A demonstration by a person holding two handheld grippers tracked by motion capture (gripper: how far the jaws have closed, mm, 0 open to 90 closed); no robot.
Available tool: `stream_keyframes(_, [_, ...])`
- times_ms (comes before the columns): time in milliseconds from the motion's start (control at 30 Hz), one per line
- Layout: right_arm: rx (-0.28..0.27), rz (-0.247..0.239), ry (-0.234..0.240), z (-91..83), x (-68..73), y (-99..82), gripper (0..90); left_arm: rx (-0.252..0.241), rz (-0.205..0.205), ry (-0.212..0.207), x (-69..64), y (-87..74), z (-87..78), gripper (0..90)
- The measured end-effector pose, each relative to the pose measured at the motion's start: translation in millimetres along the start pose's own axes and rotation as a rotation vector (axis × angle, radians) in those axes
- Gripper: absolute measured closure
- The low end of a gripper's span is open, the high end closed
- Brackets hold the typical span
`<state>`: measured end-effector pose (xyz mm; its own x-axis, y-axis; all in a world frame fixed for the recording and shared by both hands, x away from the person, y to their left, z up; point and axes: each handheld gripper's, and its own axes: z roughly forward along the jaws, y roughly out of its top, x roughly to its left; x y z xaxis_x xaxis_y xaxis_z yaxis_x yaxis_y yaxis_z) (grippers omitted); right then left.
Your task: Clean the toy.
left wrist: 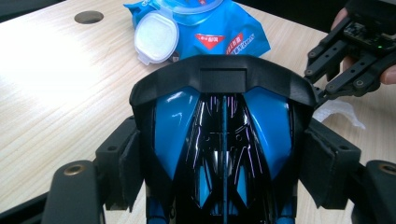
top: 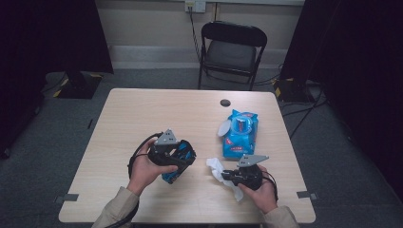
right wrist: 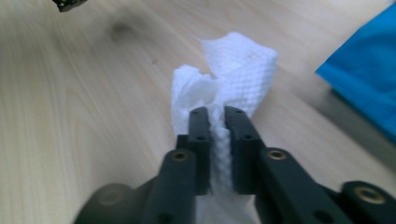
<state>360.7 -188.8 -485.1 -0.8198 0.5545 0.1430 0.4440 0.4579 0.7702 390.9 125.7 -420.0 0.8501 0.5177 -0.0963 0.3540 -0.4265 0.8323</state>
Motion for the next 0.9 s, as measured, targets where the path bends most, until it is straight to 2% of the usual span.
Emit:
stream_keyframes(67, [0.006,0.037,0.048,2.7,-0.6,-2.5,66.8,0.002,0.005,0.002,-0.5,-0.1,0.8,25.5])
stream_keyframes(100, [0.016,0.028,0.024,3.0,1.3,-2.9,65.3,0.003,0.006,0.003,-1.0,-0.1,1.1,25.5])
stream_keyframes(200, [0.001,-0.013,0.026,-1.4,4.4,-0.5,61.6,0.005,0.008,0.000,-2.3,-0.2,2.3,25.5])
stream_keyframes(267, [-0.022,-0.039,0.036,-7.9,3.0,3.4,64.0,0.010,0.004,-0.003,-2.4,-0.5,3.3,25.5])
stream_keyframes(300, [-0.030,-0.049,0.018,-11.2,2.0,5.2,64.4,0.008,0.002,-0.005,-2.9,-0.9,3.9,25.5])
stream_keyframes(333, [-0.044,-0.042,0.019,-13.9,0.2,6.2,69.1,0.011,0.004,-0.006,-2.9,-0.8,4.4,25.5])
stream_keyframes(400, [-0.050,-0.041,0.043,-16.5,-1.4,7.7,75.4,0.012,0.007,-0.002,-3.2,-0.7,4.7,25.5])
stream_keyframes(467, [-0.031,-0.036,0.095,-12.2,0.9,7.0,77.5,0.011,0.005,-0.001,-3.3,-0.5,5.1,25.5])
stream_keyframes(633, [0.052,-0.067,0.057,4.0,5.5,-1.5,67.9,0.015,0.008,-0.003,-3.8,-0.6,4.5,25.5])
stream_keyframes(667, [0.063,-0.072,0.063,6.1,5.8,-2.8,65.9,0.012,0.007,0.001,-3.5,-0.8,4.2,25.5])
stream_keyframes(733, [0.079,-0.084,0.036,8.3,6.9,-4.2,59.4,0.012,0.006,-0.002,-3.2,-1.1,4.4,25.5])
stream_keyframes(800, [0.092,-0.114,0.024,11.3,8.0,-7.2,58.0,0.013,0.007,-0.001,-3.2,-1.8,4.6,25.5])
stream_keyframes(900, [0.092,-0.118,0.023,11.4,8.8,-7.5,58.3,0.012,0.004,-0.003,-3.5,-2.2,5.0,25.5])
